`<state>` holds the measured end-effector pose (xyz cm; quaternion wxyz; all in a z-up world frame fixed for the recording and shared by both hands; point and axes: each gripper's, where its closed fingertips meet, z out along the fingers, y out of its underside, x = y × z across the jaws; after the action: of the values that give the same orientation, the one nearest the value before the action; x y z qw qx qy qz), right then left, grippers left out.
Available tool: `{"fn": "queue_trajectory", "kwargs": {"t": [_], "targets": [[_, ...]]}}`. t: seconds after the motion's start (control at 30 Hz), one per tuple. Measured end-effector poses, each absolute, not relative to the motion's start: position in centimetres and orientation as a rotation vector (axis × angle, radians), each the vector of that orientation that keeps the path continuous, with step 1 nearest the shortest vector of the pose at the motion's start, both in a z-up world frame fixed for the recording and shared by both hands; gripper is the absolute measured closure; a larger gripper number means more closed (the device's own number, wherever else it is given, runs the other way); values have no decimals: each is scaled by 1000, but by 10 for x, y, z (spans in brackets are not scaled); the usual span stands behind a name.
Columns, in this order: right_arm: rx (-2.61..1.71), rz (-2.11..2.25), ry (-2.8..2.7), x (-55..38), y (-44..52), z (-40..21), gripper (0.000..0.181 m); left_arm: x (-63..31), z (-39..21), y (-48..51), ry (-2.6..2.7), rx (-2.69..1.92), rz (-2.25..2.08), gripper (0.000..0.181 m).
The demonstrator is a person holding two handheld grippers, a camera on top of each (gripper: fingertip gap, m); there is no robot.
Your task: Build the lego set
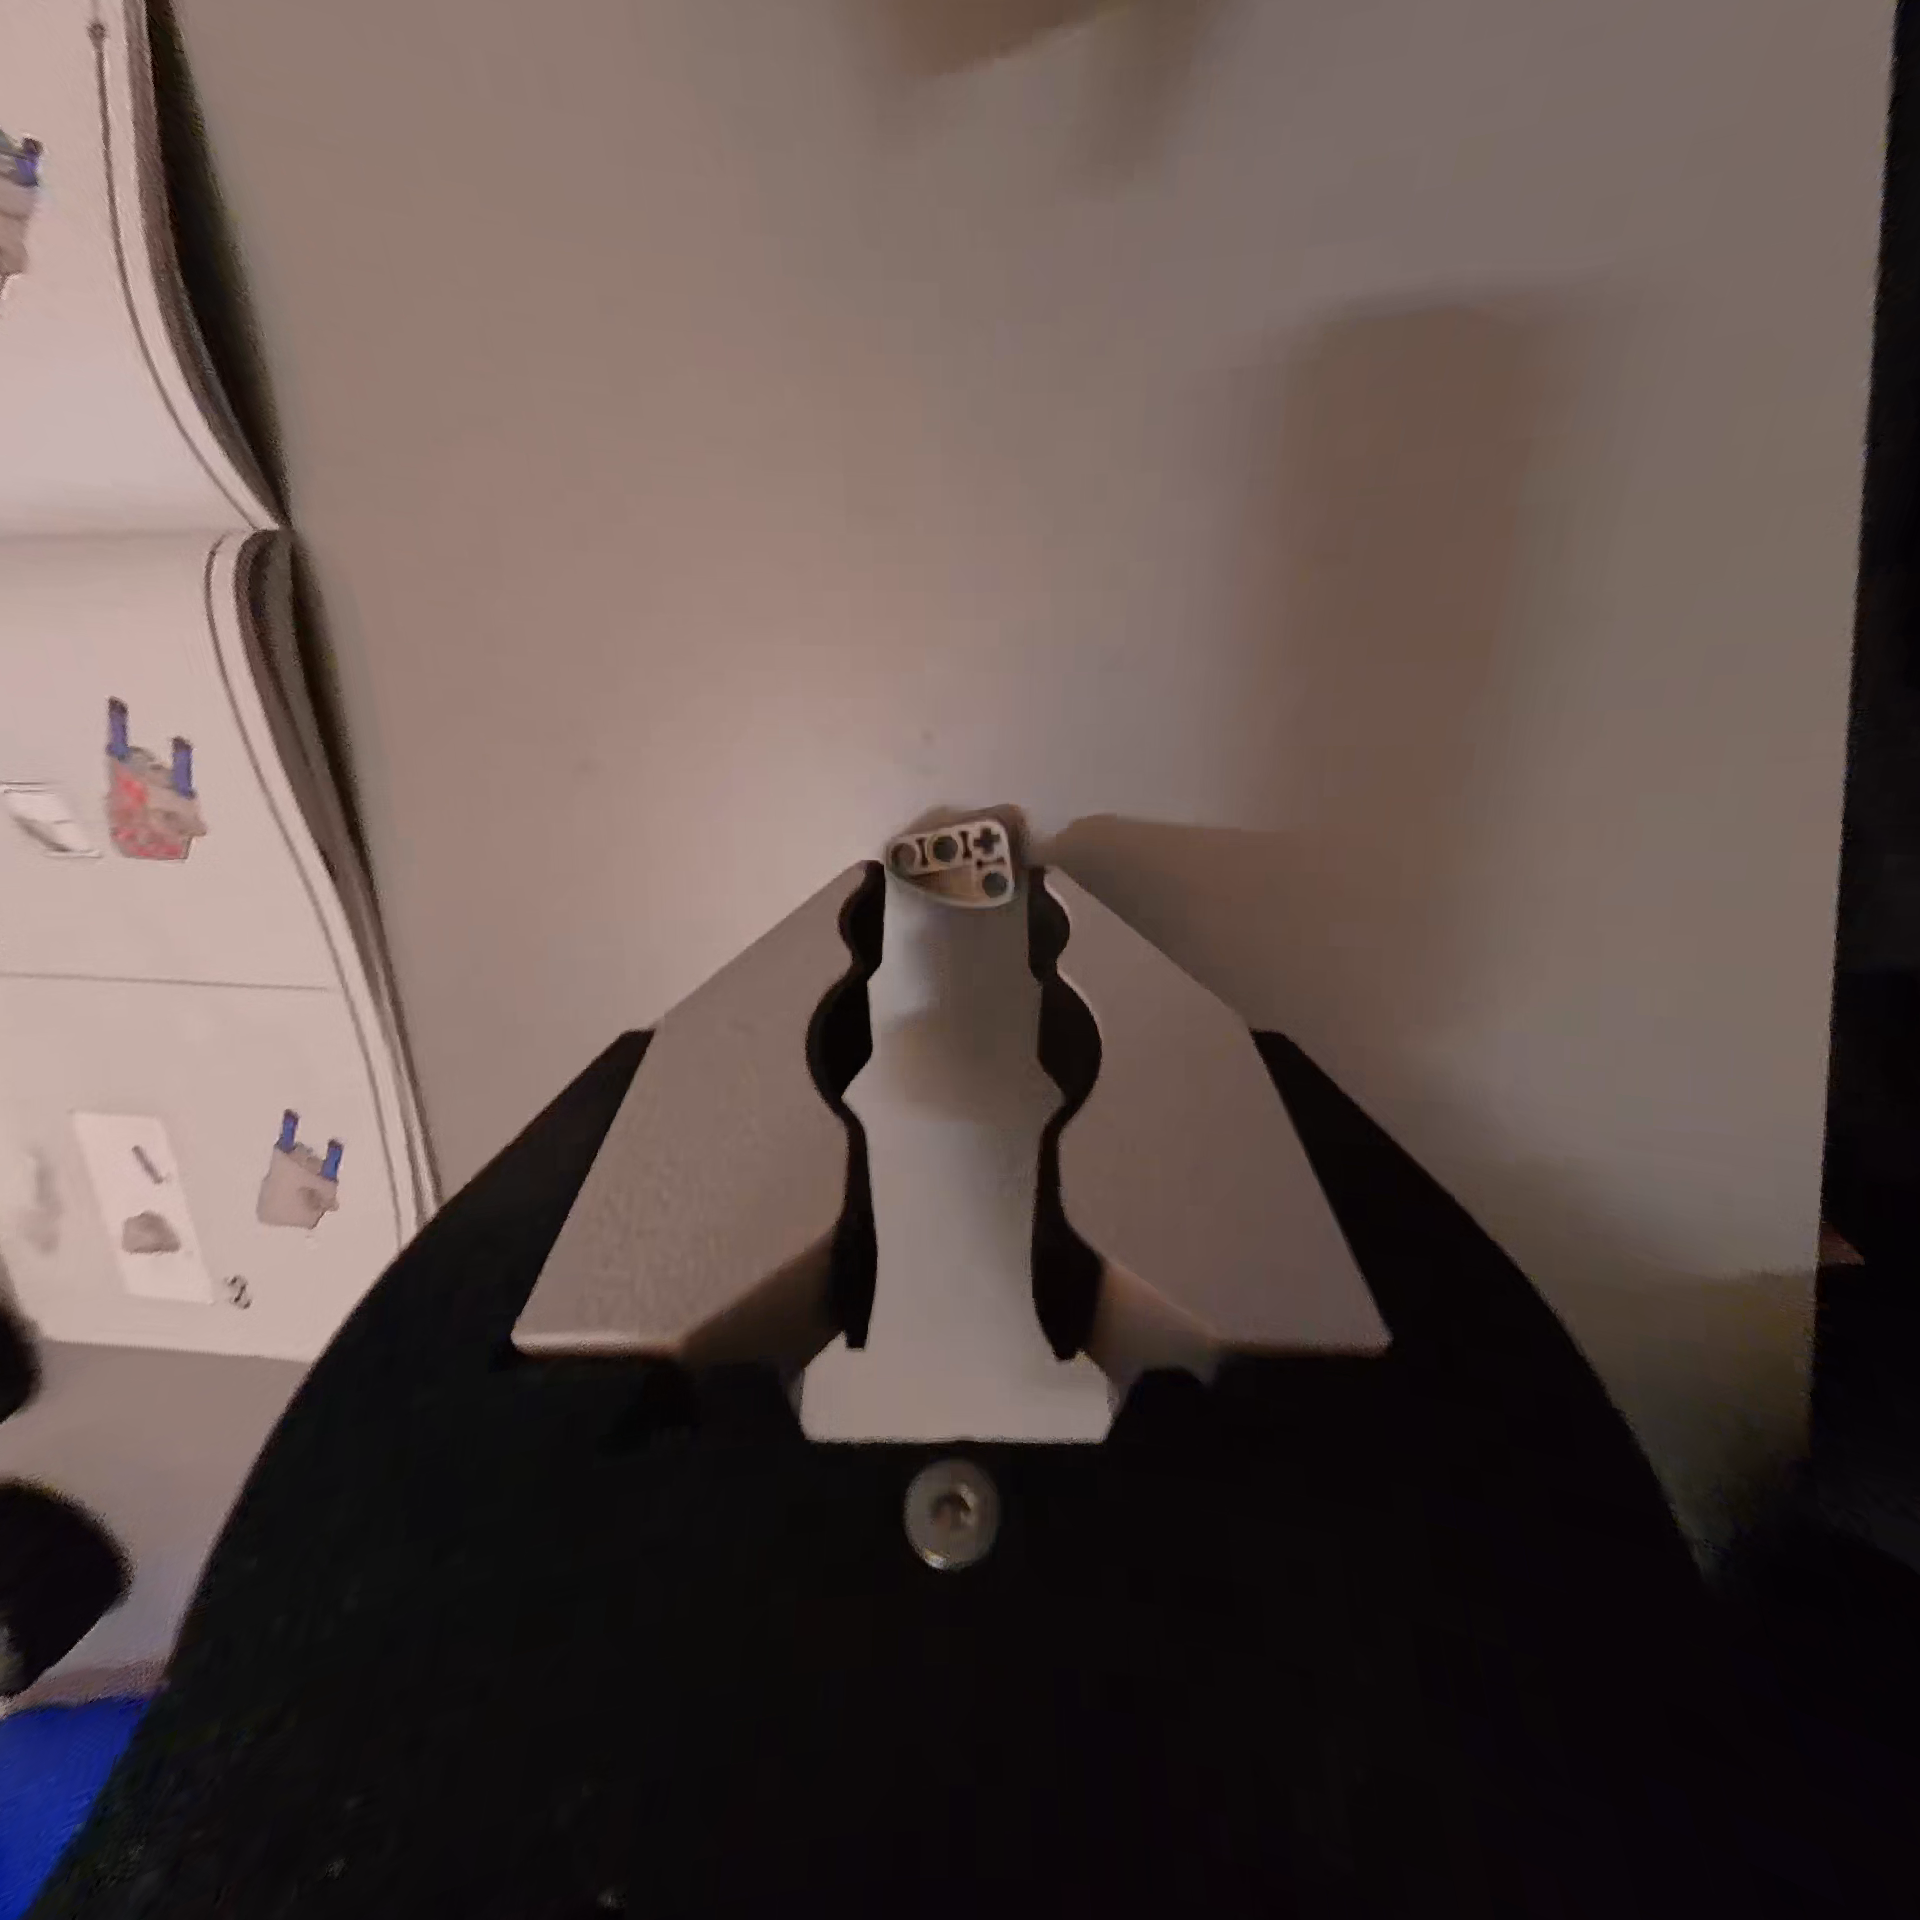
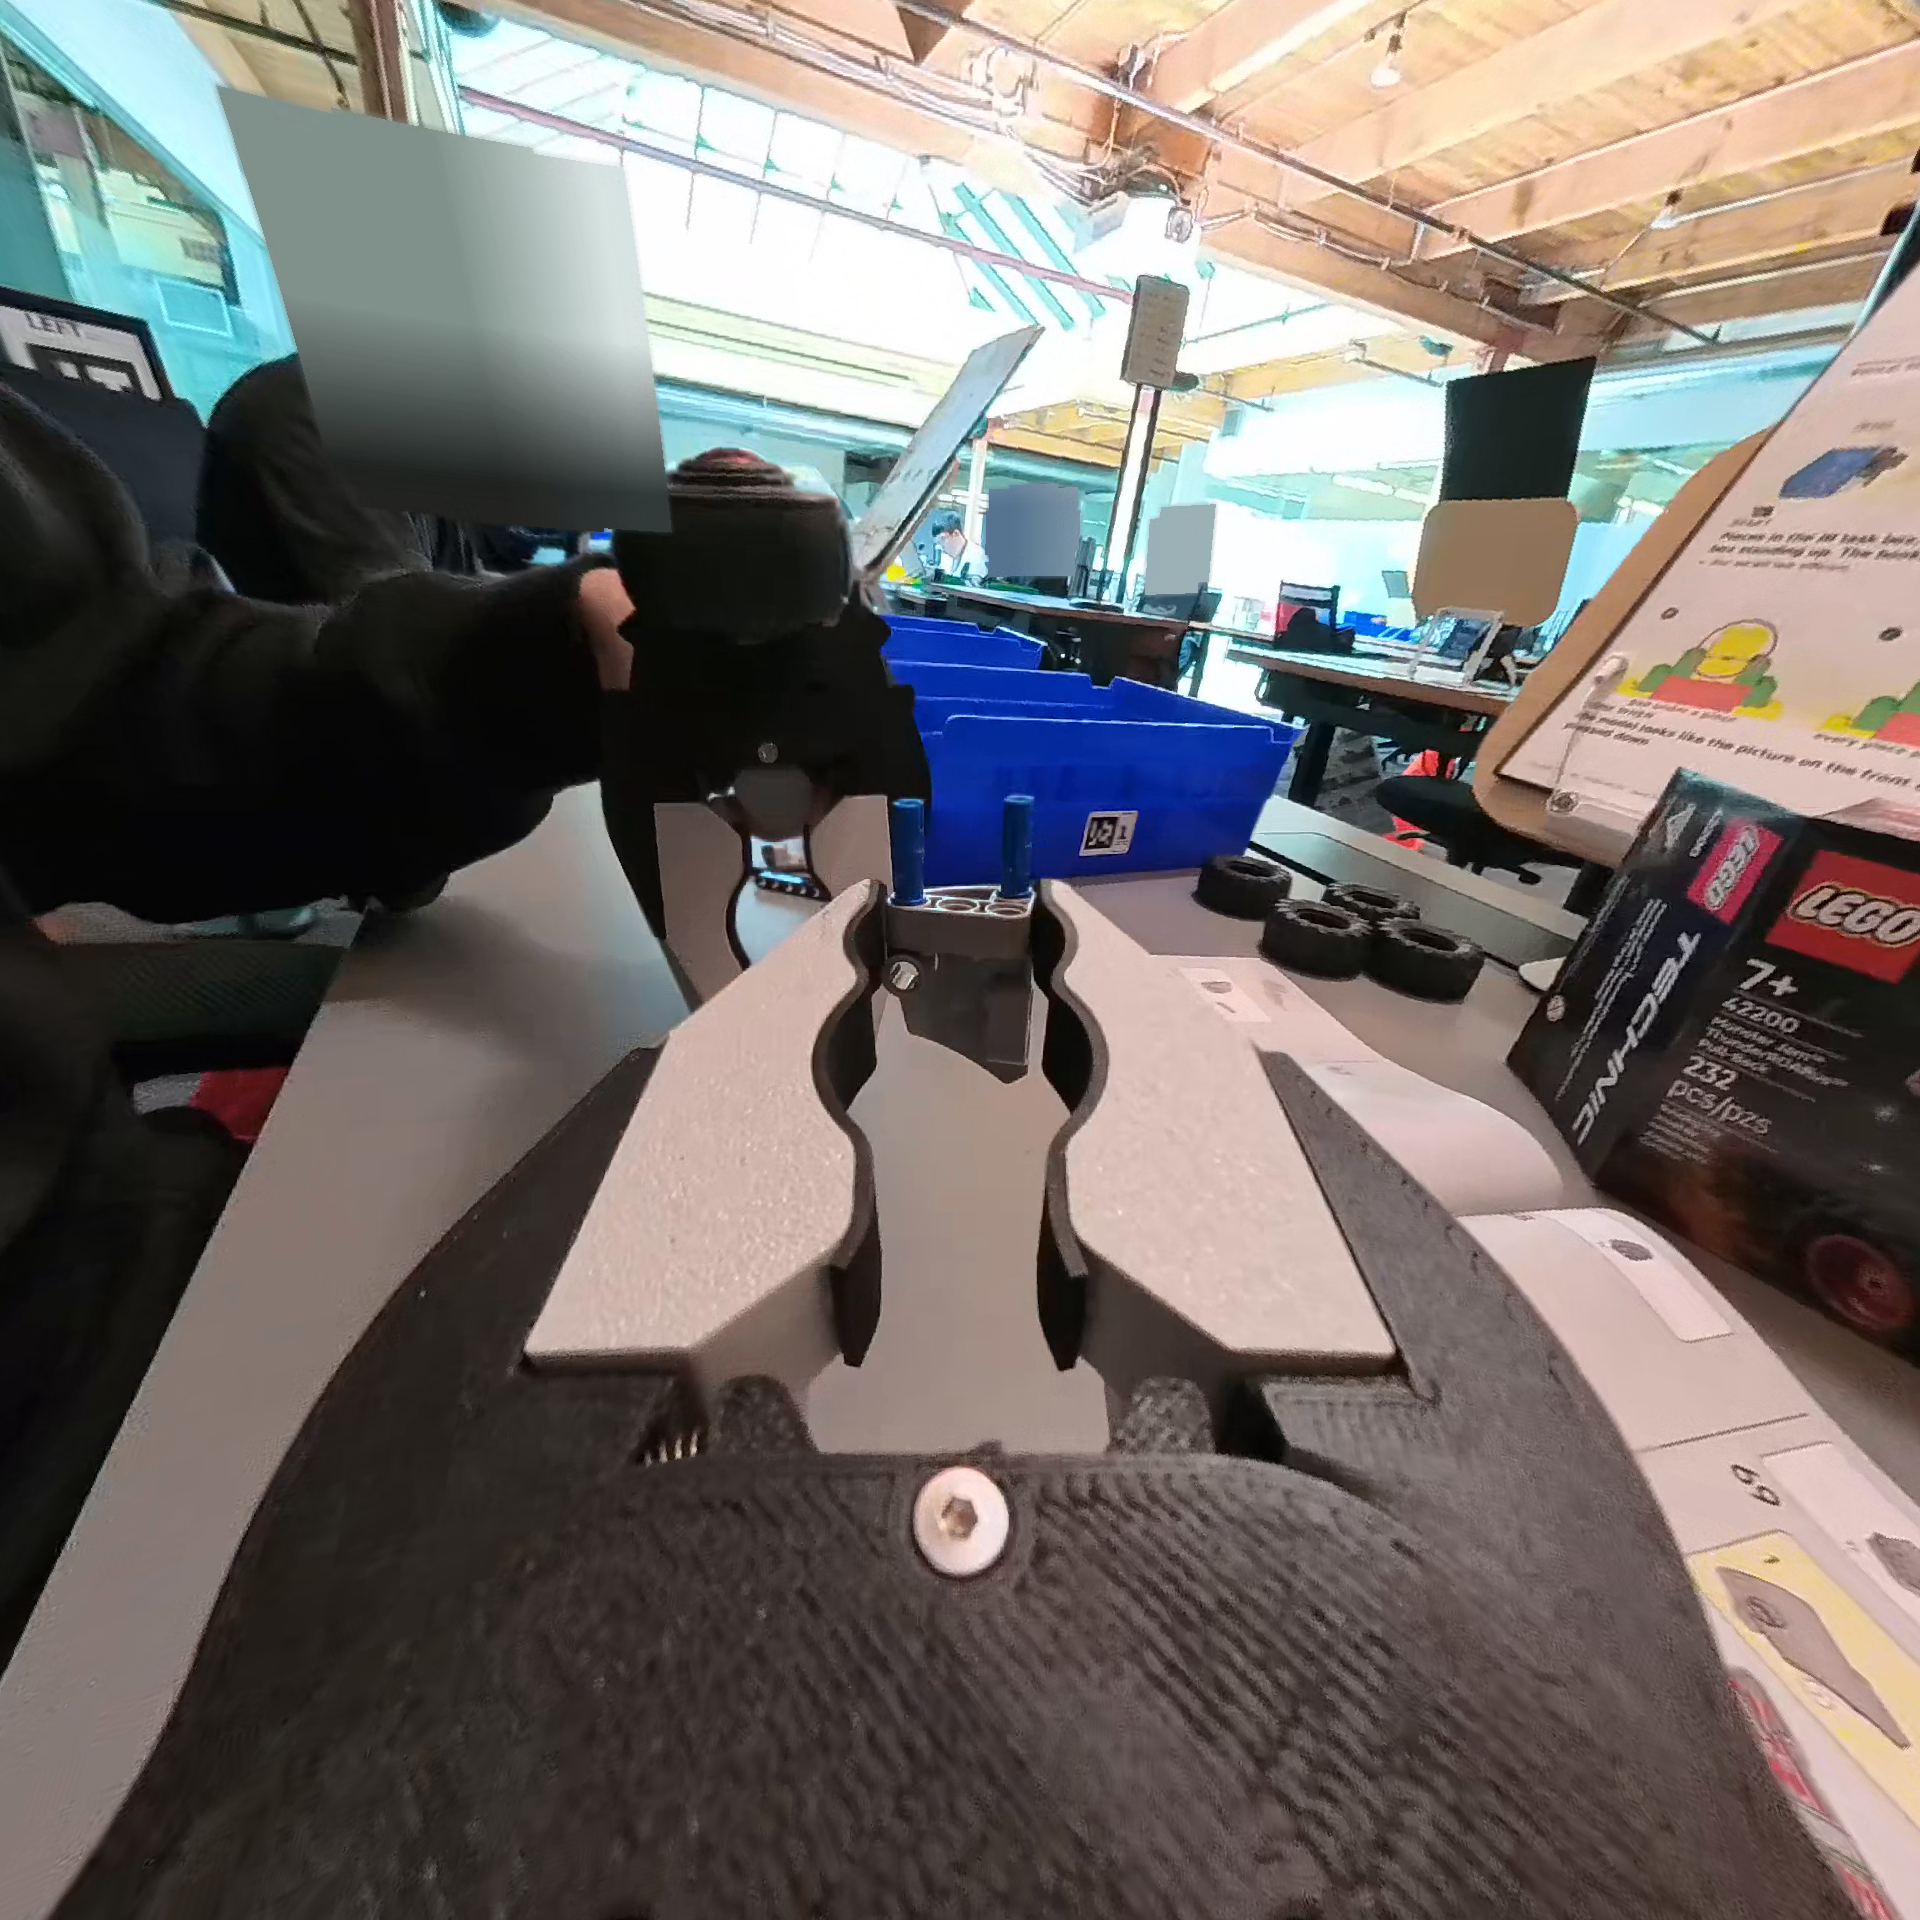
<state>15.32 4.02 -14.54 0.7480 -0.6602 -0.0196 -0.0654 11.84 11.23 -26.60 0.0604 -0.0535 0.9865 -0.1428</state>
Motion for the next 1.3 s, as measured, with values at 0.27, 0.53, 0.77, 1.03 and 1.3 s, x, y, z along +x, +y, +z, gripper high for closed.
{"fn": "queue_trajectory", "kwargs": {"t": [0.27, 0.53, 0.77, 1.03, 1.3], "targets": [[-1398, -168, 24, 163, 33, -139, 156, 123, -256, 103, 2849, -337, -772, 151], [-1419, -119, -58, 149, 39, -142, 156, 114, -267, 105, 2824, -471, -936, 150], [-1347, -79, -132, 135, 36, -132, 156, 114, -270, 97, 2830, -483, -1012, 150], [-1404, -124, -155, 135, 42, -141, 156, 113, -270, 91, 2841, -442, -1027, 155], [-1426, -135, -138, 139, 43, -144, 156, 111, -256, 97, 2857, -674, -1082, 153]]}}
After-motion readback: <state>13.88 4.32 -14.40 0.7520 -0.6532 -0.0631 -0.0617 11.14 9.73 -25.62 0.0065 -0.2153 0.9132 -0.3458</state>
